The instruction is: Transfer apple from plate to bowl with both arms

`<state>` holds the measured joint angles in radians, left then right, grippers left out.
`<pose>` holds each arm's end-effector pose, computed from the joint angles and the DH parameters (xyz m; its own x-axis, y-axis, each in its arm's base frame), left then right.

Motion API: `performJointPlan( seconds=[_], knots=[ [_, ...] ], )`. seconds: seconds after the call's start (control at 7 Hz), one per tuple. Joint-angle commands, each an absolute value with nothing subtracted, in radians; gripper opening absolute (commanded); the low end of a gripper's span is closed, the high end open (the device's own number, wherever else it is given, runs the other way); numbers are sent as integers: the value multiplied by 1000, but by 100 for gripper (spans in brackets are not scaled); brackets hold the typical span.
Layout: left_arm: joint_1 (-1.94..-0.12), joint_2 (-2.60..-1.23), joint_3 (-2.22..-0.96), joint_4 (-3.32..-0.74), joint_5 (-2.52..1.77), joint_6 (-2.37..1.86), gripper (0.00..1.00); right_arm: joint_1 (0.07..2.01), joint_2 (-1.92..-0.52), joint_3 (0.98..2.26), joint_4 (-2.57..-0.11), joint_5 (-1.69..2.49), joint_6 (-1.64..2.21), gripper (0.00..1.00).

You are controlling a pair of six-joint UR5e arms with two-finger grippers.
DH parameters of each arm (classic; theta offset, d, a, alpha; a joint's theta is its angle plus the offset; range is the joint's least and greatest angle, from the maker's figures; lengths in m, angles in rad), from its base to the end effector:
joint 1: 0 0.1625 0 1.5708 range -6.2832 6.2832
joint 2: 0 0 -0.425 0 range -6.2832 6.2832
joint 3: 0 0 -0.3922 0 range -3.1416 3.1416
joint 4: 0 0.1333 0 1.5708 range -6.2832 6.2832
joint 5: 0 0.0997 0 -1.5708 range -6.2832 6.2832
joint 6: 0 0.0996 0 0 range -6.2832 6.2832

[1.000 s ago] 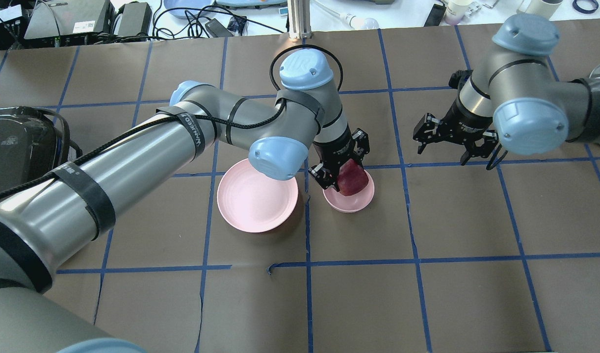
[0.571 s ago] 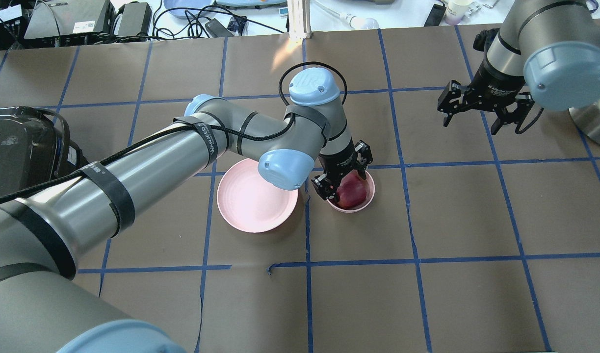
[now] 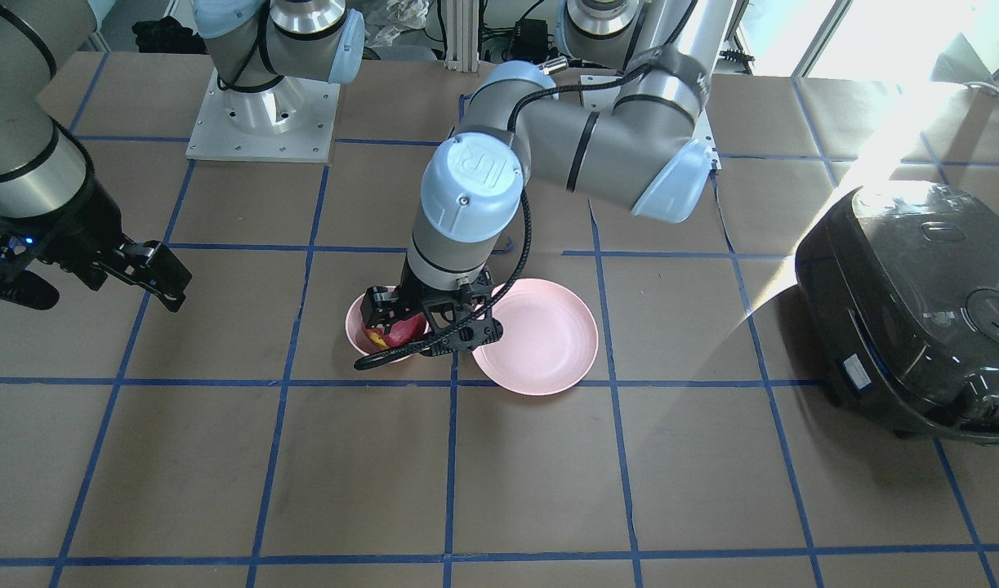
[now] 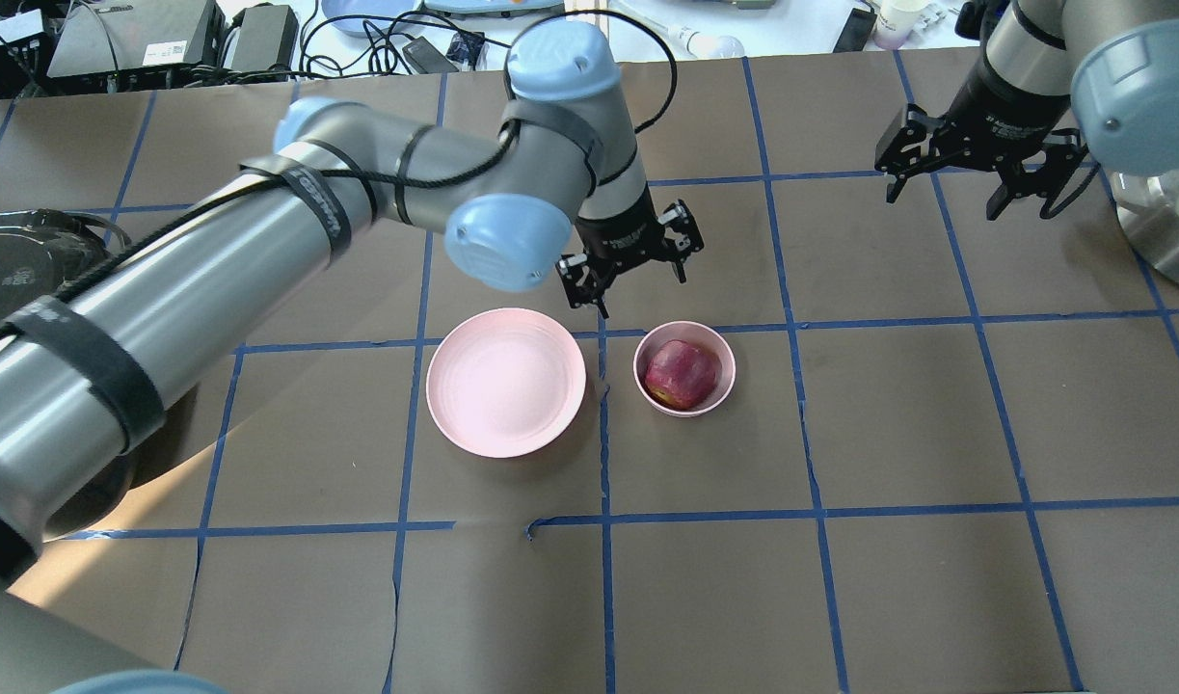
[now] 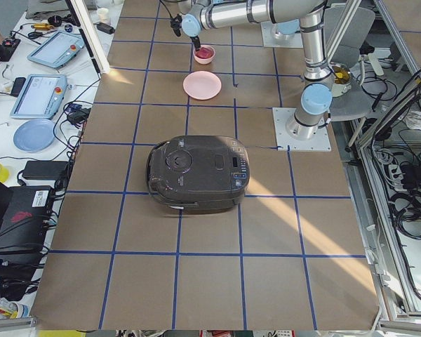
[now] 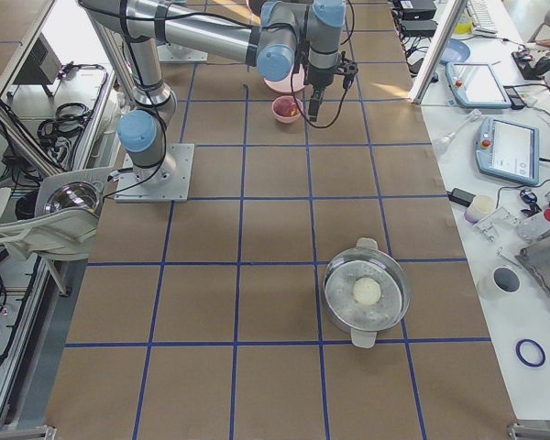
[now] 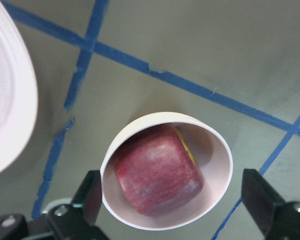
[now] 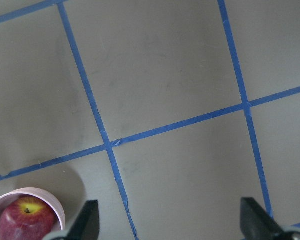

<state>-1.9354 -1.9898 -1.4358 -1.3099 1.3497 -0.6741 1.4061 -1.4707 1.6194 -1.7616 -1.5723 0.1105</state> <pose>-0.3756 -0.5490 0.3414 -0.9361 -0.3149 0.1569 -0.2916 0.9439 0.1549 0.0438 -0.5487 0.4320 -0.9624 0.2717 -0.0031 0.2716 0.9615 -0.0420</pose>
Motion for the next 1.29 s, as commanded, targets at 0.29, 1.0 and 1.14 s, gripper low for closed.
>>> performJointPlan(
  seconds=[0.29,1.0,1.14],
  knots=[
    [-1833,-1708,-1316,-1693,1492,-348,100,1550,-1559,1585,-1686,-1575,104,100],
    [-1712,-1557,-1574,-1370,1618,12,100,1563,-1569,1577,-1565,-1528,84,100],
    [-1704,-1566,-1563,-1371,1614,9,100,1557,-1568,1575,-1566,-1470,83,100]
  ],
)
